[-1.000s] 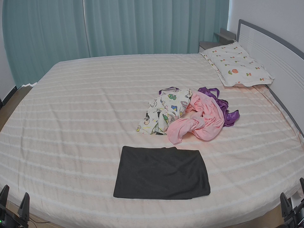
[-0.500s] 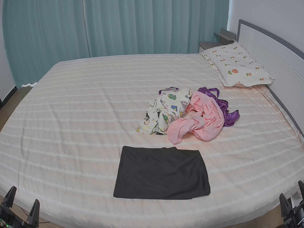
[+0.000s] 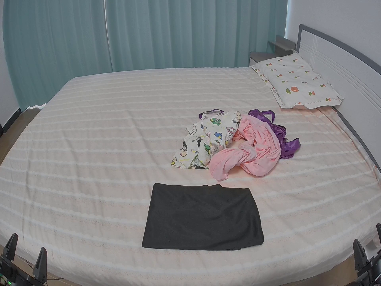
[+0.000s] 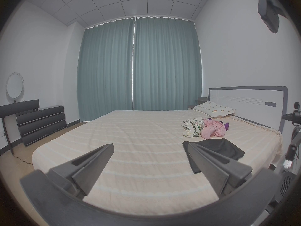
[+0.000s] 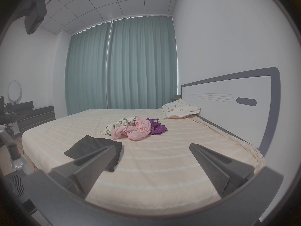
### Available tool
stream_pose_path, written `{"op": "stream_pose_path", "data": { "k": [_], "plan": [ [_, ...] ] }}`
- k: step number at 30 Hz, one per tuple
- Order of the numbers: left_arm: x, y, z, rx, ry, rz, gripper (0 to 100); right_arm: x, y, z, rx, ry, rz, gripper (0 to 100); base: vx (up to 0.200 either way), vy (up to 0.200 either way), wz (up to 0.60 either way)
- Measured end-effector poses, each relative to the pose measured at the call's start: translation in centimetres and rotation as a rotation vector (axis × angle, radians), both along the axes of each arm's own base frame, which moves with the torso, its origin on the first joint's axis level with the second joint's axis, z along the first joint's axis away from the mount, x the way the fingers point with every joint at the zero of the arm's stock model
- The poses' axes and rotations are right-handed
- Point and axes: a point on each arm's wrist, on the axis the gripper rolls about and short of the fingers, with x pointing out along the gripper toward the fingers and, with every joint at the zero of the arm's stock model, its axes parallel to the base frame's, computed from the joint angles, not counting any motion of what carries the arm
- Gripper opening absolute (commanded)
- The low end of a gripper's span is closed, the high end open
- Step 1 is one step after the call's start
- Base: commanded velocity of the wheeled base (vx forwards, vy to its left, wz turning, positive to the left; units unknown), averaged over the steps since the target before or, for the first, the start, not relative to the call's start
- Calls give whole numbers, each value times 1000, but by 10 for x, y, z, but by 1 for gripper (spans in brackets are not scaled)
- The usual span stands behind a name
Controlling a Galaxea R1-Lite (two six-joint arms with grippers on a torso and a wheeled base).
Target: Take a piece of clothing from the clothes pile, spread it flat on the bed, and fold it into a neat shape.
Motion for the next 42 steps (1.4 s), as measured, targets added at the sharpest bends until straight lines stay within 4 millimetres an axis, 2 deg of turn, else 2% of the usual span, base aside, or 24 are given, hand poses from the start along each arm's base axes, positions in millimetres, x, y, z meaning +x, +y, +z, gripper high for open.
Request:
{"op": "stream_pose_path", "data": {
  "k": [42],
  "plan": [
    [0,0,0,0,0,1,100,0,0,0,9,1,0,100,0,0,0]
  ]
}}
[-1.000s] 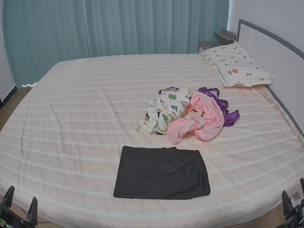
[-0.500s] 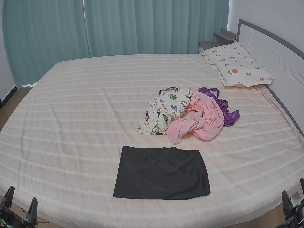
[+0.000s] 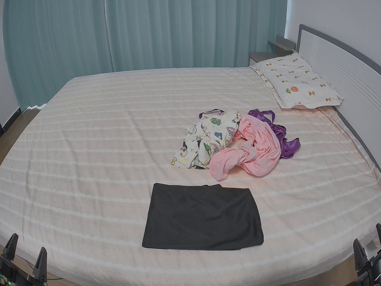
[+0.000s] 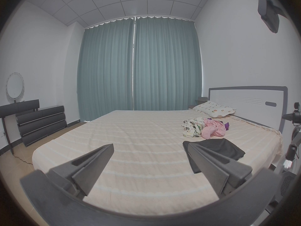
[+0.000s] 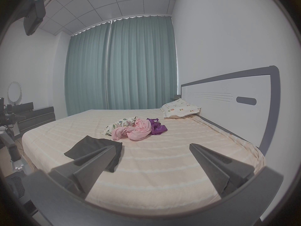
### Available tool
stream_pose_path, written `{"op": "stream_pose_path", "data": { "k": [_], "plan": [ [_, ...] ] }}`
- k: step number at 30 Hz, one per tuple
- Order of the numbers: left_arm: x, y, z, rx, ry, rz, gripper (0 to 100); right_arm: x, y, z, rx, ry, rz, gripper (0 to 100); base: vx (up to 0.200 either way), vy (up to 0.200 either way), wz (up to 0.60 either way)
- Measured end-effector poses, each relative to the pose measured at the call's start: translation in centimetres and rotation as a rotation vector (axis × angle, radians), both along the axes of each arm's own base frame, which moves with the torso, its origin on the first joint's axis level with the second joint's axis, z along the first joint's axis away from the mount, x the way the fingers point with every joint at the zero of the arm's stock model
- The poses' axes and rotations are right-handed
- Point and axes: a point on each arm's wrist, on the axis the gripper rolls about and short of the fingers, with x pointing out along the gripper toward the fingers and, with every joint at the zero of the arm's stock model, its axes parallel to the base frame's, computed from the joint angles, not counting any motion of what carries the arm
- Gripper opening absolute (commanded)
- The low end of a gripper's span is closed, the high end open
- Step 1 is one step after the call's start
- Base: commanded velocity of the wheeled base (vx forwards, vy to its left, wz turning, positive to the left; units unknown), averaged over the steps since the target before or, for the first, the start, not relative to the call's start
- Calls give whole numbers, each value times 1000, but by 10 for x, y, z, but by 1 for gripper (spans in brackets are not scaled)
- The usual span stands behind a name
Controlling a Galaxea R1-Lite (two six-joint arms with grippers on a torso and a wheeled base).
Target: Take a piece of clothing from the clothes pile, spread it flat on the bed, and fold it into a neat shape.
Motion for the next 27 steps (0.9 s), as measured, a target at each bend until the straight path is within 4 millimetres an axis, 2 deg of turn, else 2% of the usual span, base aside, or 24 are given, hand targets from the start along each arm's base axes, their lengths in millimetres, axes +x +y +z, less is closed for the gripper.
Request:
{"op": "stream_pose_path", "data": {
  "k": [27],
  "plan": [
    [0,0,0,0,0,0,100,0,0,0,-1,0,0,100,0,0,0]
  ]
}}
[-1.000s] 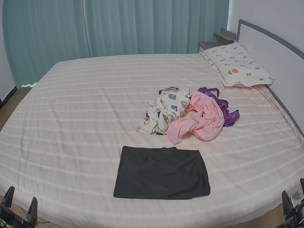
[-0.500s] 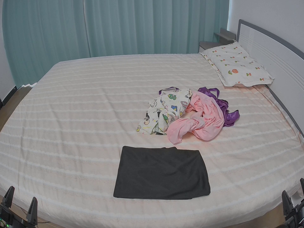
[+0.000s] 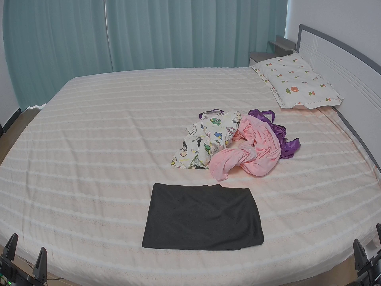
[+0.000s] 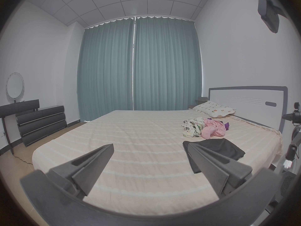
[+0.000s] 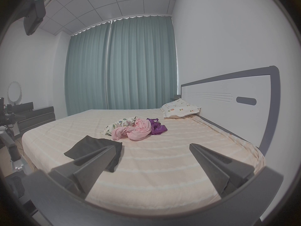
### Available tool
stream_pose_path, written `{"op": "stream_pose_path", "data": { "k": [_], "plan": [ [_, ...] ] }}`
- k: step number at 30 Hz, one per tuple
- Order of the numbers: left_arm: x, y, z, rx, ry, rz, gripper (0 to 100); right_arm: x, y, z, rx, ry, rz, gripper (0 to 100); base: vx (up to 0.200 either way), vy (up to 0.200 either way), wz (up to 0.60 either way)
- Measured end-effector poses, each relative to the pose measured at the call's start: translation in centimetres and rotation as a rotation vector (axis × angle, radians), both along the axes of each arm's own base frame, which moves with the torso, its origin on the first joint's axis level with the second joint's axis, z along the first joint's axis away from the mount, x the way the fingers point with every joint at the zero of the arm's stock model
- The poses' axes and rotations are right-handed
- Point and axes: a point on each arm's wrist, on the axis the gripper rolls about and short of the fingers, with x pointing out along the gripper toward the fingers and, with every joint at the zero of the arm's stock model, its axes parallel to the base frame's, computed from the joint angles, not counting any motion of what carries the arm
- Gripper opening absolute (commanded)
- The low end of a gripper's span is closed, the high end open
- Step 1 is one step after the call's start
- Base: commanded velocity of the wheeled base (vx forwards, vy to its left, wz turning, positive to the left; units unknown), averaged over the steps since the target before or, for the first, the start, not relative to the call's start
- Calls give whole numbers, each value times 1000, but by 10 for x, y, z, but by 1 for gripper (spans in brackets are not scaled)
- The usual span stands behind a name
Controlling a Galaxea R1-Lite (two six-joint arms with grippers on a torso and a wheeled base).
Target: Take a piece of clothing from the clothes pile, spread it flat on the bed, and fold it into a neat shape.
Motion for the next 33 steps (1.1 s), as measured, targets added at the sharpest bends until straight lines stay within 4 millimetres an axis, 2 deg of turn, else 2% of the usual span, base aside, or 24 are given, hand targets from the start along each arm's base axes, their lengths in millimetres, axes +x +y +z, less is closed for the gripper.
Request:
{"op": "stream_pose_path", "data": {
  "k": [33],
  "plan": [
    [0,0,0,0,0,0,100,0,0,0,7,0,-1,100,0,0,0]
  ]
}}
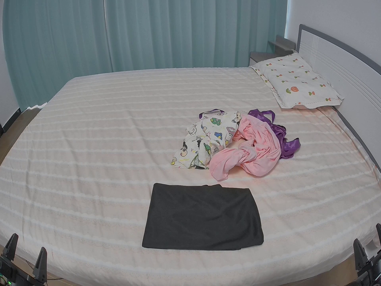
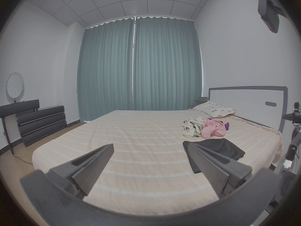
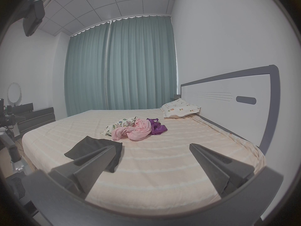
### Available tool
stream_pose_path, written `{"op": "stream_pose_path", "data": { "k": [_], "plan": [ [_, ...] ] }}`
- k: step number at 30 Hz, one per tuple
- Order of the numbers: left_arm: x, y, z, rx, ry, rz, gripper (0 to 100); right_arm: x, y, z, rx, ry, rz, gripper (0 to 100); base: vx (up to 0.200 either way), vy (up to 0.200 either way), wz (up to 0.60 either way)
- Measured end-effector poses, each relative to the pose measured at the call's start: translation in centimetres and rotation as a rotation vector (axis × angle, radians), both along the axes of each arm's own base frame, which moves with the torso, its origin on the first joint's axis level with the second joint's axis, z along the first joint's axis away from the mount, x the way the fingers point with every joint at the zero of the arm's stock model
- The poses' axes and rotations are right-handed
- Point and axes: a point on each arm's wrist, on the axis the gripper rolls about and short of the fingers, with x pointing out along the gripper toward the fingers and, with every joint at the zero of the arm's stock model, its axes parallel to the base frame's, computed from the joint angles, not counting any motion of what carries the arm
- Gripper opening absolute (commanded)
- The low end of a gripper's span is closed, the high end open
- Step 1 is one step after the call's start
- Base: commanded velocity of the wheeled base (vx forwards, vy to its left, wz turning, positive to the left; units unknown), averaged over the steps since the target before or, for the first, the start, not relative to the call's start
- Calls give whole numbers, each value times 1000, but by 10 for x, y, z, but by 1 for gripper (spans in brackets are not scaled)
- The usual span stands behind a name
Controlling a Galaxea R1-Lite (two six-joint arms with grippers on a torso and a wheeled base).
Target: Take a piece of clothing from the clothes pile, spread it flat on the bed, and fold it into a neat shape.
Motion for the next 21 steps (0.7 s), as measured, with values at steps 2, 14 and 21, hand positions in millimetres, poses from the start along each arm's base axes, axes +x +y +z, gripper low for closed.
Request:
{"op": "stream_pose_path", "data": {
  "k": [2,14,21],
  "plan": [
    [0,0,0,0,0,0,100,0,0,0,0,0,0,100,0,0,0],
    [0,0,0,0,0,0,100,0,0,0,-3,0,0,100,0,0,0],
    [0,0,0,0,0,0,100,0,0,0,-2,0,0,100,0,0,0]
  ]
}}
